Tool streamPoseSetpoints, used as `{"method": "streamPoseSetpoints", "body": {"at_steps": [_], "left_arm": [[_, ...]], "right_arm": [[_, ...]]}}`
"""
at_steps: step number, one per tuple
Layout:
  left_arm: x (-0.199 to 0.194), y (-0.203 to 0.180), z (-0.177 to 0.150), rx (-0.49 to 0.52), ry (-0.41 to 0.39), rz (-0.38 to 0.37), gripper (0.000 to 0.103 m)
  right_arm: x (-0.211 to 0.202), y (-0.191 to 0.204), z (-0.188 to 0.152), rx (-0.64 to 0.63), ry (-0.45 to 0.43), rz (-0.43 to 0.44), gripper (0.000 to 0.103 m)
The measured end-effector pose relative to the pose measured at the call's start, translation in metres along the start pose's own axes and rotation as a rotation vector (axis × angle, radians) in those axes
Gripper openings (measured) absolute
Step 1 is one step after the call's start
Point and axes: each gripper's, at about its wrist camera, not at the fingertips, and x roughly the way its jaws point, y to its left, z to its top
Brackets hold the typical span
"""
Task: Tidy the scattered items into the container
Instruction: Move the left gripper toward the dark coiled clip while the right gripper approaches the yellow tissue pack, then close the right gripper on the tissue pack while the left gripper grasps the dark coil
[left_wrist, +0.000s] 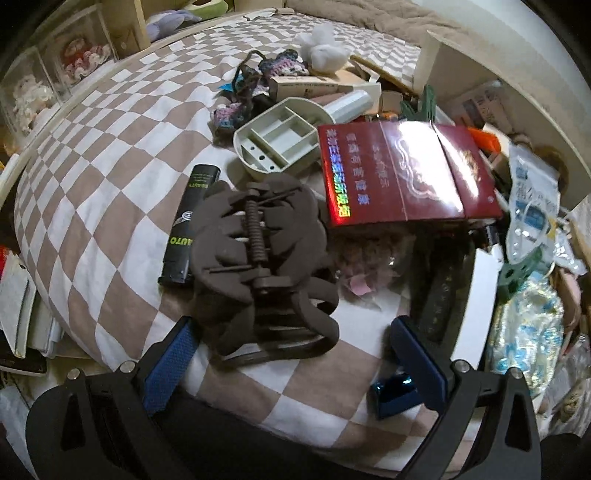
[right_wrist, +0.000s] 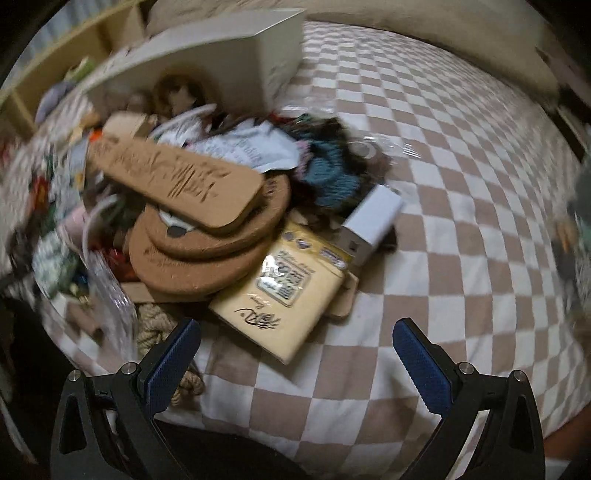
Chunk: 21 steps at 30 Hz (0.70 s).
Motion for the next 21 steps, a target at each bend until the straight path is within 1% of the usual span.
{"method": "streamPoseSetpoints", "body": {"at_steps": [1,3,8,11,14,15,18,21], "left_arm": [[0.0,0.001,0.0,0.001,0.003,-0.002,0.103],[0.0,0.004,0.002,0.005,0.016,-0.021,0.103],[0.001,0.005,0.003,0.028,0.035,-0.025,0.103],[0.001,0.009,0.005,0.001,0.041,-0.034,0.103],[0.0,0.014,0.006,-0.037,0.039,-0.044,0.103],[0.001,0.014,0.006,-0.032,0.039,-0.042,0.103],[0.001,0.013,0.005,-0.005,0.031,-0.034,0.103],[0.0,0.017,0.006,-0.034,0.016,-0.047,0.103]], "right_arm": [[0.004,0.004,0.001,-0.021,0.01,-0.018,0.103],[0.008,0.006,0.003,-0.022,0.008,-0.024,0.103],[0.013,-0.003,0.004,0.036,0.003,-0.025,0.103],[0.013,-0.017,-0.003,0.075,0.005,-0.025,0.103],[0.011,-0.035,-0.01,0.102,0.004,-0.069,0.103],[0.009,-0.042,-0.014,0.108,-0.001,-0.093,0.103],[0.006,-0.056,-0.02,0.112,-0.02,-0.124,0.103],[0.004,-0.062,-0.024,0.11,-0.034,-0.108,0.103]]}}
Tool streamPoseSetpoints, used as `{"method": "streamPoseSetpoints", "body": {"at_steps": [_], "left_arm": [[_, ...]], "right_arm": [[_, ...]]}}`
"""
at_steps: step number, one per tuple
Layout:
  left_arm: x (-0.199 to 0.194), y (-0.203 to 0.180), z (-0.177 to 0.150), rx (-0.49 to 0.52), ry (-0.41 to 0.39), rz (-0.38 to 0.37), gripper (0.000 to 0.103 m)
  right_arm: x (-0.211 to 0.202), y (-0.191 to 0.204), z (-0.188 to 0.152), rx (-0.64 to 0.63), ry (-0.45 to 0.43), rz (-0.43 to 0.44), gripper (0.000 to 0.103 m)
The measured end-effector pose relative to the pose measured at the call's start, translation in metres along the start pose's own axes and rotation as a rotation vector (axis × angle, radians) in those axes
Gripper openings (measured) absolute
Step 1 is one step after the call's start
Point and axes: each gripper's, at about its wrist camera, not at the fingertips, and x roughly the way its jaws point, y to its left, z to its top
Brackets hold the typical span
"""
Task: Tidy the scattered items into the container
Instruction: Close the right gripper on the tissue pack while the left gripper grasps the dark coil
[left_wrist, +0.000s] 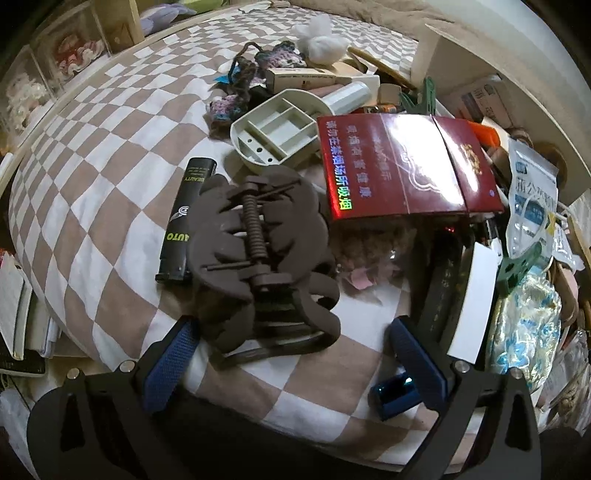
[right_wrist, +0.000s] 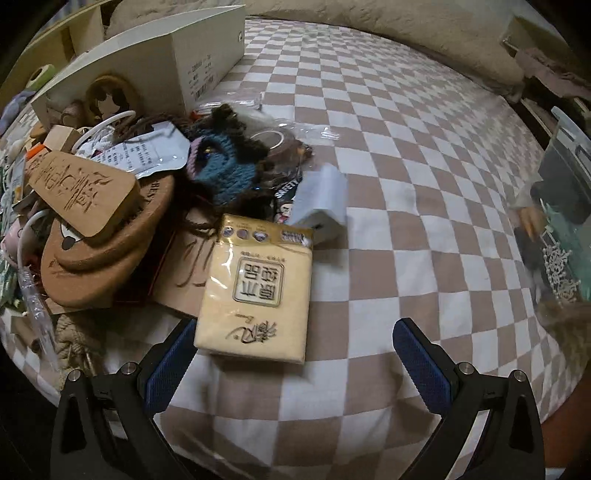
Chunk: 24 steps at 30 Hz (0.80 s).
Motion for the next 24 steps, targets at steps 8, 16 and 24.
{"method": "streamPoseSetpoints", "body": {"at_steps": [8,16,24], "left_arm": [[-0.002,0.005,0.002,-0.006,-0.021,0.013,0.098],[-0.011,0.023,0.005,-0.078,-0.079,0.026,0.062],[-0.028,0.012,-0.022,-0.091,-0.096,0.007,0.061]], "right_arm": [[0.006,-0.01,-0.003,0.043,0.003,0.118,0.103],[0.019,-0.029,-0.015,0.147,0.042,0.215,0.103],[0.019,-0.038,-0.026,0.162,0.009,0.28,0.082]]}}
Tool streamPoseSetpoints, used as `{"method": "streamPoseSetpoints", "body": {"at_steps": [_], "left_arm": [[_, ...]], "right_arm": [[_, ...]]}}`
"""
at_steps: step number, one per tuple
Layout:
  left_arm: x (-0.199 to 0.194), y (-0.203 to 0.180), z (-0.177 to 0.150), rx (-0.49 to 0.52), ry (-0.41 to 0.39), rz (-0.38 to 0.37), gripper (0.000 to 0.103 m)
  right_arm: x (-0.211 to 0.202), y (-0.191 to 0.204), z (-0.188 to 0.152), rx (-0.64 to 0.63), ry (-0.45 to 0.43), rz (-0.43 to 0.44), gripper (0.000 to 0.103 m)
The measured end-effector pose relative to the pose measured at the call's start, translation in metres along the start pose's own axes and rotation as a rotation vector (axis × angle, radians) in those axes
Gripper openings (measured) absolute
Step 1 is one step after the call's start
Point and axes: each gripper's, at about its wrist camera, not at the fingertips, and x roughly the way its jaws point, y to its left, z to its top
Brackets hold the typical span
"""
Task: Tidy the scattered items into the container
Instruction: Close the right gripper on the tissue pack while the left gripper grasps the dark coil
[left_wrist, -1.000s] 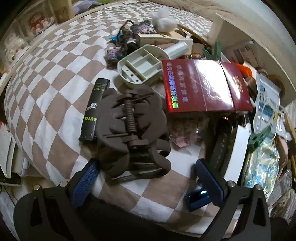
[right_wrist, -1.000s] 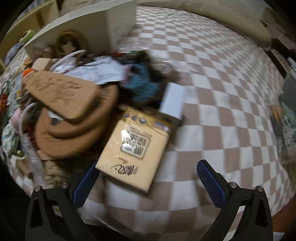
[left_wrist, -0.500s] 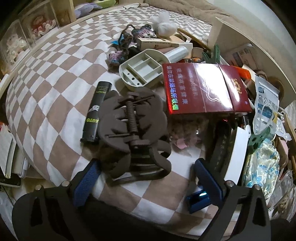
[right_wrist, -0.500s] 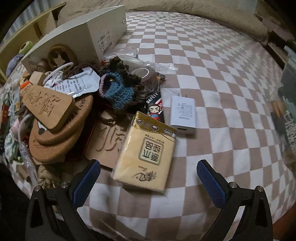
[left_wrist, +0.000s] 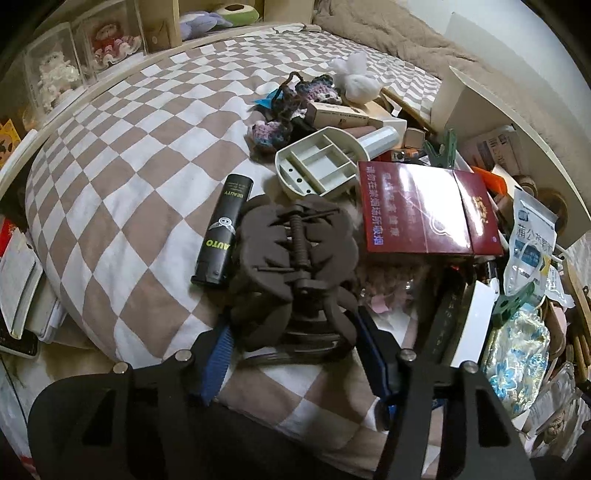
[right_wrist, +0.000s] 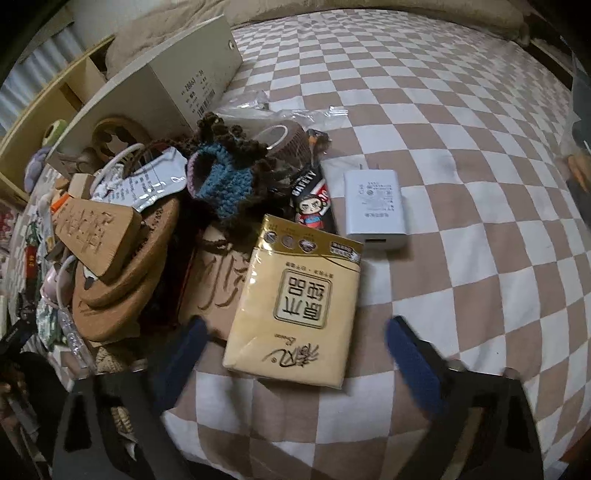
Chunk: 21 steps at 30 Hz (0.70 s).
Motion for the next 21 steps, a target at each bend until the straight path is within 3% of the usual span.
{"method": "streamPoseSetpoints", "body": {"at_steps": [3,11,15,21], "left_arm": [[0.005,-0.014,0.016,-0.007,-0.007,-0.017,0.061],[-0.006,-0.004,0.015,-0.019,-0.023,-0.08,0.061],[-0.015,0.0,0.012,-0.026,-0.038,-0.092,0.061],[-0.027,0.009,0.013,-0.04,-0.068,-0.105,0.061]], "right_arm": [[-0.007,-0.004,0.016,-0.002,-0.017,0.042,0.059],[-0.014,-0.004,0.021,0.028,-0.057,0.123,0.057],[-0.021,0.002,0.047,0.04,-0.089,0.148,0.057],[-0.04,-0.002,0.045,0.073,-0.139,0.188,0.057]]}}
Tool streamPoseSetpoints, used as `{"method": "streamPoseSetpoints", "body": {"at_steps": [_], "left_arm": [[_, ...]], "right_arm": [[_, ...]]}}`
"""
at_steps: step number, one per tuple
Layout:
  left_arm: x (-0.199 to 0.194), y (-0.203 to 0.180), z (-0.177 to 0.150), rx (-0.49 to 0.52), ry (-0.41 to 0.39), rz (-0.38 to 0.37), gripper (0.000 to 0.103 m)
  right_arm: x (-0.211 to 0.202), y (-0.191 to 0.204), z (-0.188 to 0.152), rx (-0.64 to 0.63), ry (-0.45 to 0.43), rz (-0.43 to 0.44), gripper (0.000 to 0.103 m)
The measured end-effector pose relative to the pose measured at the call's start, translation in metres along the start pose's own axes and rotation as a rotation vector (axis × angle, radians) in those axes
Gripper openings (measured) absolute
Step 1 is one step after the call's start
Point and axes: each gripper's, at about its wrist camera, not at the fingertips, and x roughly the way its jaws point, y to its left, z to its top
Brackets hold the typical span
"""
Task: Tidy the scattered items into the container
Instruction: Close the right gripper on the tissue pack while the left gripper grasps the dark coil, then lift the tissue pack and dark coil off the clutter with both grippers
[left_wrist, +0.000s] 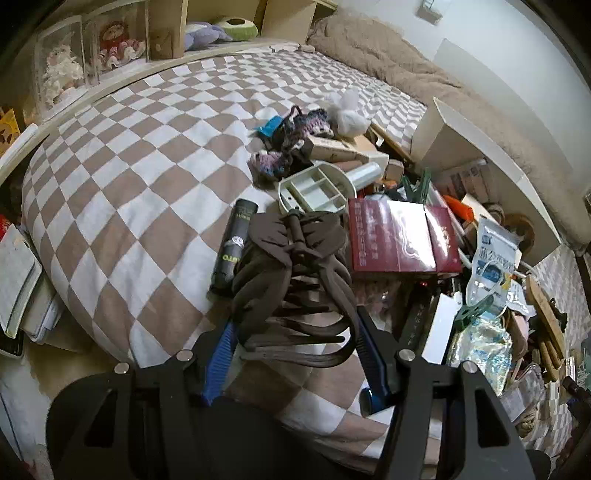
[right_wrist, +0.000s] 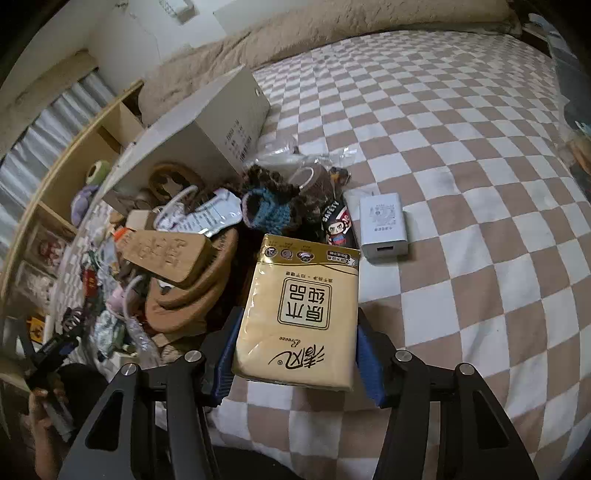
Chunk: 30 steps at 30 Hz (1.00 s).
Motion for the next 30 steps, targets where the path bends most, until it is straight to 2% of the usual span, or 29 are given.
{"method": "streamPoseSetpoints", "body": {"at_steps": [12,19,30], "left_arm": [[-0.014,-0.001,0.009,0.011,-0.058,-0.04,0.06],[-0.006,-0.007,0.018,0.032,-0.111,-0.013,0.06],[0.024,-0.013,0.034,0.015,-0.086,0.006,0.062]], "right_arm": [[-0.017,0.009,-0.001,0.009,-0.033,0.049,0.054],[-0.015,0.022,0.0,-0.003,-0.032,0.078,0.054],[-0.015,0.032,-0.003,-0.01,-0.024,0.106,0.054]]}}
